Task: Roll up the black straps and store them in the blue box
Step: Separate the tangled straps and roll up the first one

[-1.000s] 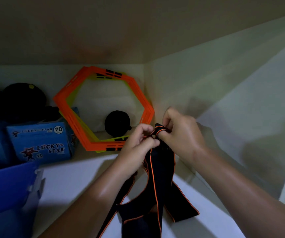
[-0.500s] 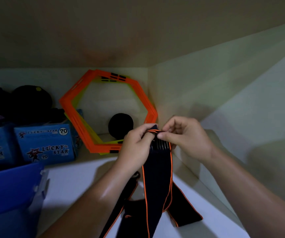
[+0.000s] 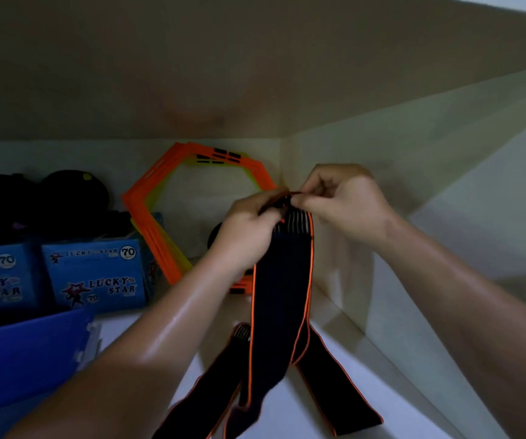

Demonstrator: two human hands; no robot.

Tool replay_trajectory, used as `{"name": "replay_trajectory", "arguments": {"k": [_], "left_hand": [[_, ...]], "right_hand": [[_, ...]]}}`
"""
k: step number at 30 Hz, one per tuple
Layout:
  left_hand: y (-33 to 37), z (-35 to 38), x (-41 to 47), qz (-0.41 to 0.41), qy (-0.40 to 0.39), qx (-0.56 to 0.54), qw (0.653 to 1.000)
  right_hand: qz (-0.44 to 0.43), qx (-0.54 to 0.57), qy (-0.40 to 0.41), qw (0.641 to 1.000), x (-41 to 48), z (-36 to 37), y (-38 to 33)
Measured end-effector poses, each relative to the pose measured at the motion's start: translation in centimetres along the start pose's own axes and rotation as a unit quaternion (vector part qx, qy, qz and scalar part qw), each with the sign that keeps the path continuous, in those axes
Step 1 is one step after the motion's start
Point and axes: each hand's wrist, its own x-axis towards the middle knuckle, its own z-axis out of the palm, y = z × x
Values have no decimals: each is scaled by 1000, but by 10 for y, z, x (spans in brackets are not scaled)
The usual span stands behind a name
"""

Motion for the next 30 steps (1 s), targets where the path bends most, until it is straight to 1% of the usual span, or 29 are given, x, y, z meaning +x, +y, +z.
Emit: {"name": "replay_trajectory", "arguments": {"k": [1,2,3,4,5,6,7,8,11,13,16,17,22,24,27,30], "left_hand": [[5,-4,4,-36,-18,-84,996],[9,-9,6,-78,-60,-182,978],[9,-14,5,-122,-126,-274,946],[7,-17,2,-159,-202,-343,904],[2,-20,-2,-178,-271,-391,862],[-5,-20,-7,-179,-324,-424,827],[-13,-18,-11,-170,-354,-445,805],[-18,-14,-14,-162,-363,-456,796],[-25,-1,-20,-149,-332,-475,801],[-28,7,-24,-148,-313,-497,796],[-37,19,-35,-168,-311,-503,789],[-41,24,-41,-178,-312,-495,791],[-68,38,-90,-202,-320,-410,830],[-72,38,-111,-230,-309,-378,842],[-74,34,-134,-276,-265,-368,848],[-84,33,-154,-310,-190,-357,861]], "right_hand": [[2,8,14,1000,7,-1,-5],[5,21,24,999,12,-1,-8],[7,32,31,999,15,0,-12],[8,39,35,999,17,1,-16],[8,39,36,999,19,3,-19],[7,33,36,999,20,4,-21],[5,26,36,999,20,5,-23],[6,22,38,999,20,7,-23],[16,0,37,999,20,5,-24],[28,-6,38,999,20,0,-25],[37,-17,49,998,23,-6,-23],[37,-21,50,998,24,-7,-23],[58,-15,63,996,30,-7,-10],[67,-4,77,995,33,-5,-1],[95,20,84,992,37,3,14],[128,39,85,987,37,18,36]]}}
